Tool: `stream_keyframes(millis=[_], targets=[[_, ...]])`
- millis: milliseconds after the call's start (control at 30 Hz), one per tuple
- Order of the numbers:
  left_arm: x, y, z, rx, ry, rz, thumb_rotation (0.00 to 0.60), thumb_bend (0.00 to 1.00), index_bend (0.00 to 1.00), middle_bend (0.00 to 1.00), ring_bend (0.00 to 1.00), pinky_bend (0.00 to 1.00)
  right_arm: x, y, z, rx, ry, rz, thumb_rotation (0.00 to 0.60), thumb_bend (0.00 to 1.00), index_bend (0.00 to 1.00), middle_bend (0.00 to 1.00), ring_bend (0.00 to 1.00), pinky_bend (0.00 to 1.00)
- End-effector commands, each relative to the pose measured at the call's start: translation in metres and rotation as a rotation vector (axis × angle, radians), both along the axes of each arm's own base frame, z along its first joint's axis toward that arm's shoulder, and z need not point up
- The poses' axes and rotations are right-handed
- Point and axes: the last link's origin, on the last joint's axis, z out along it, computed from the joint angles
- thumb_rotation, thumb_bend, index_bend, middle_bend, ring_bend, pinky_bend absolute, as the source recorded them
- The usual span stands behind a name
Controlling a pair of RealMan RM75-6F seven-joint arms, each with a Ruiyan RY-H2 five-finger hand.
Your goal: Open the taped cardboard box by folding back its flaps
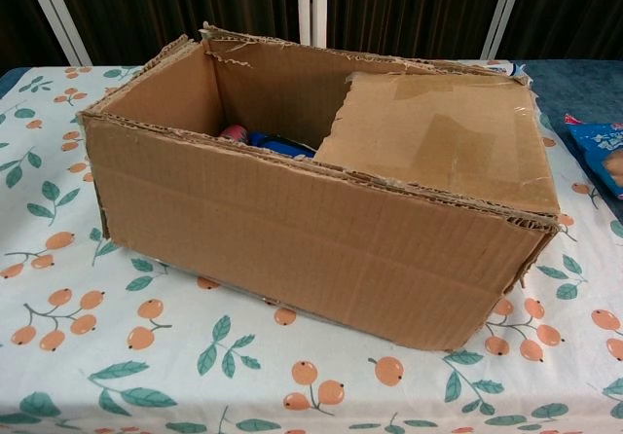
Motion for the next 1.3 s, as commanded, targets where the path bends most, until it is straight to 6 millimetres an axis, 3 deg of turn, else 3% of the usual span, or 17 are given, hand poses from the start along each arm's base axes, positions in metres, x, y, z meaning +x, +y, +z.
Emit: stream_keyframes(millis=[33, 300, 567, 800, 1300], targets=[[-0.03, -0.023, -0.011, 0.016, -0.023, 0.059, 0.439, 0.0, 0.12, 0.12, 0.1, 0.2, 0.068, -0.036, -0.048, 0.186, 0.049, 0.089, 0.6, 1.0, 0.16, 0.14, 0.0, 0.0], [-0.048, -0.036, -0.014, 0.032, -0.079, 0.11, 0.435, 0.0, 0.12, 0.12, 0.1, 0.2, 0.12, -0.06, -0.11, 0.355, 0.142, 0.125, 0.6, 1.0, 0.22, 0.19, 0.0, 0.0], [-0.054, -0.039, -0.017, 0.028, -0.09, 0.119, 0.438, 0.0, 0.12, 0.13, 0.1, 0.2, 0.142, -0.065, -0.138, 0.425, 0.224, 0.131, 0.6, 1.0, 0.28, 0.23, 0.0, 0.0], [-0.055, -0.041, -0.014, 0.032, -0.108, 0.124, 0.435, 0.0, 0.12, 0.13, 0.1, 0.2, 0.137, -0.065, -0.152, 0.455, 0.312, 0.103, 0.6, 1.0, 0.36, 0.28, 0.0, 0.0], [-0.055, -0.042, -0.018, 0.009, -0.178, 0.125, 0.384, 0.0, 0.12, 0.14, 0.1, 0.2, 0.111, -0.064, -0.159, 0.453, 0.434, 0.02, 0.6, 1.0, 0.39, 0.32, 0.0, 0.0]])
